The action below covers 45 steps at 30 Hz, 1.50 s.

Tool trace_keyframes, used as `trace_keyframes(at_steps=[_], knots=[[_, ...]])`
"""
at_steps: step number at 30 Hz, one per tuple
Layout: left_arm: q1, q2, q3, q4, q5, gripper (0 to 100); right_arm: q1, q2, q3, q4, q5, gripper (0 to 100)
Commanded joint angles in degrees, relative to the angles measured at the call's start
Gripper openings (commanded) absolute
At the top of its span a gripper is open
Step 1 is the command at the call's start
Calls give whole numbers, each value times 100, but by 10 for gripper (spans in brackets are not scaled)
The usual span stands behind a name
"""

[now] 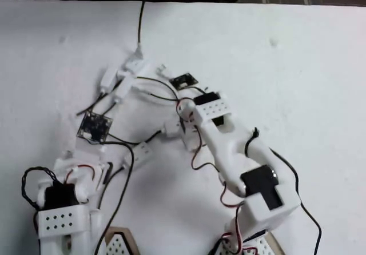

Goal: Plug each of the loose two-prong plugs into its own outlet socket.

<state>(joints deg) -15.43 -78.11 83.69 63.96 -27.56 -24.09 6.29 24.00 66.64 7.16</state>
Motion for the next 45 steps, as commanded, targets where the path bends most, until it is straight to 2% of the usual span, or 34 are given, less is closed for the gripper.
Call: trace_keyframes(at_steps=[1,6,10,14,17,21,36,41,45], knots=[[-57,-66,-26,26,18,234,13,-690,-79,426,35,17],[-57,-66,-26,26,18,234,48,-1218,-44,1165,677,17],[-57,-66,-26,26,18,234,4,-1130,475,954,870,17],[-57,-66,-26,26,18,234,-57,-787,985,13,870,17],[-57,-66,-26,26,18,234,-75,-435,993,-268,853,29],[-57,-66,-26,26,18,234,-66,-127,774,4,818,118],[-57,-66,-18,26,18,234,-84,-13,-167,514,404,103],[-57,-66,-18,26,9,234,-75,-13,-167,752,360,169],[-57,-66,-18,26,-229,234,-75,-13,-176,787,62,176]])
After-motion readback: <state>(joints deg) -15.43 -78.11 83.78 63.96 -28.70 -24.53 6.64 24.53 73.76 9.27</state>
